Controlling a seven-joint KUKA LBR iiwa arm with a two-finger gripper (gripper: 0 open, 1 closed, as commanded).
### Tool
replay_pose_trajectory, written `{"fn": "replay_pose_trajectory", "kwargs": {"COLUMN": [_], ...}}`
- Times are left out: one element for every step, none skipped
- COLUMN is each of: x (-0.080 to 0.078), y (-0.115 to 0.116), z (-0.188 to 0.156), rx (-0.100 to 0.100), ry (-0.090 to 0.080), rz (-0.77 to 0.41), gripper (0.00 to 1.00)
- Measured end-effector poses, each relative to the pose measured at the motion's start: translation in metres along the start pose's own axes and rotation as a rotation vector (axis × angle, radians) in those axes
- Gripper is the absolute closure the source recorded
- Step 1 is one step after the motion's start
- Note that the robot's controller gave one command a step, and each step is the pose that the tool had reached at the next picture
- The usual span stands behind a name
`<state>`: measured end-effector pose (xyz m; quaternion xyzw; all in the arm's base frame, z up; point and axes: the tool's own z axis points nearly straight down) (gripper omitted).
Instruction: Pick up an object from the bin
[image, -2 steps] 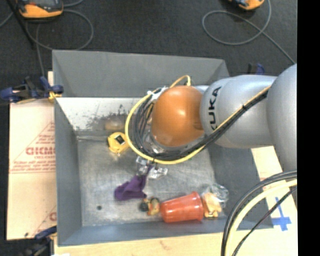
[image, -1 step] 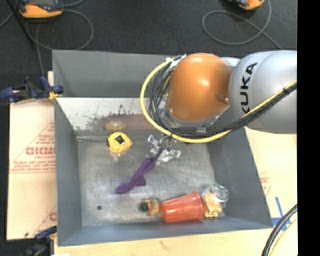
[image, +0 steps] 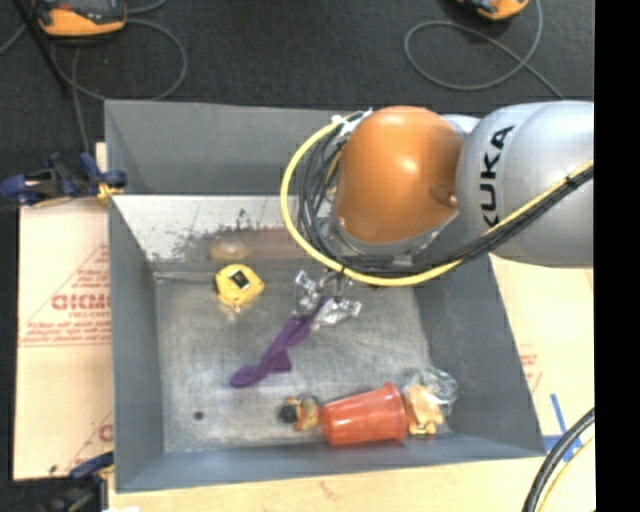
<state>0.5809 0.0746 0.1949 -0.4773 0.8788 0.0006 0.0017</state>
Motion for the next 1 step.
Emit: {"fn": "replay_pose_trajectory", "kwargs": {"x": [-0.0026], "y": [-0.002], "z": [-0.0482], "rx": [-0.003], "ry": [0.004], "rz": [0.015], "gripper": [1.0]}}
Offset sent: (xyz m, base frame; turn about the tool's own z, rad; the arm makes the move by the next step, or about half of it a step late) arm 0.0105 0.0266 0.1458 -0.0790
